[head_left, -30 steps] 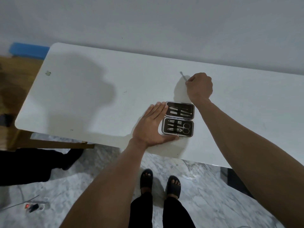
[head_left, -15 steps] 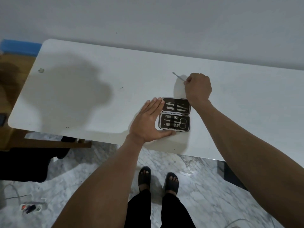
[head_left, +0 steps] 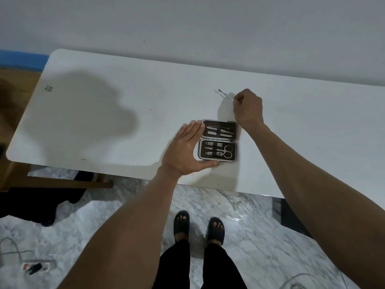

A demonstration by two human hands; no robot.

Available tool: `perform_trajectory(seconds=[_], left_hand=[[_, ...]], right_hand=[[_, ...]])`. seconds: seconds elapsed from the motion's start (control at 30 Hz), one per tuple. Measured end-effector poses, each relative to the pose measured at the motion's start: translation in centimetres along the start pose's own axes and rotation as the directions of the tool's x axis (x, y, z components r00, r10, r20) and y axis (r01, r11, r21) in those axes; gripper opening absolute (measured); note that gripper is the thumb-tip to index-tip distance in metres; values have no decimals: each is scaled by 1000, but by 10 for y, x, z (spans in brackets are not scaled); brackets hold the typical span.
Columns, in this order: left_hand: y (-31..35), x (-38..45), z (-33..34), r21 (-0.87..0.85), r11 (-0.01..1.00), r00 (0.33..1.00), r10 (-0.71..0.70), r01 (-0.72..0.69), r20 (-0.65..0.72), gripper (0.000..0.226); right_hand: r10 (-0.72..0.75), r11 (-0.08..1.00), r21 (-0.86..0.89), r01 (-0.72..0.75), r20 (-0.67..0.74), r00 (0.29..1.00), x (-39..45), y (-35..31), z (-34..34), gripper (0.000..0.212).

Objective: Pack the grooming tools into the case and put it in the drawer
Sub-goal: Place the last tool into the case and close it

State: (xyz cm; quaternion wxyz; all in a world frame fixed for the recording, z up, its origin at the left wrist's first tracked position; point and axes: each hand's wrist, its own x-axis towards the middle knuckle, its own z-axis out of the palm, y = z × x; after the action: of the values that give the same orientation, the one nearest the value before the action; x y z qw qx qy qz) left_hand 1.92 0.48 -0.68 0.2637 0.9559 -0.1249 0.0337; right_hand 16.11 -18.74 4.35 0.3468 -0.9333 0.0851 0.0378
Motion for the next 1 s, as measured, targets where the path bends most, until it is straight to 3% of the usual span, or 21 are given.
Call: perform_trajectory(seconds=[0.17,0.43,0.63,1.0], left_hand=[[0,0,-2,8,1000,1000,0,0,17,122],[4,-2,-3,13,1000,999,-13,13,32,124],[4,-3,-2,14,1000,999,-13,12,30,125],[2,-3,-1,11,1000,999,-10,10,32,124]], right_hand=[[6,990,141,-3,-19,1000,-20,10,-14,20],[178,906,393,-159,-14,984,-59,27,-34,14],[264,851,471,-232,-3,965,-78,37,-35,9],[337,851,444,-282,-47,941,-79,24,-23,13]])
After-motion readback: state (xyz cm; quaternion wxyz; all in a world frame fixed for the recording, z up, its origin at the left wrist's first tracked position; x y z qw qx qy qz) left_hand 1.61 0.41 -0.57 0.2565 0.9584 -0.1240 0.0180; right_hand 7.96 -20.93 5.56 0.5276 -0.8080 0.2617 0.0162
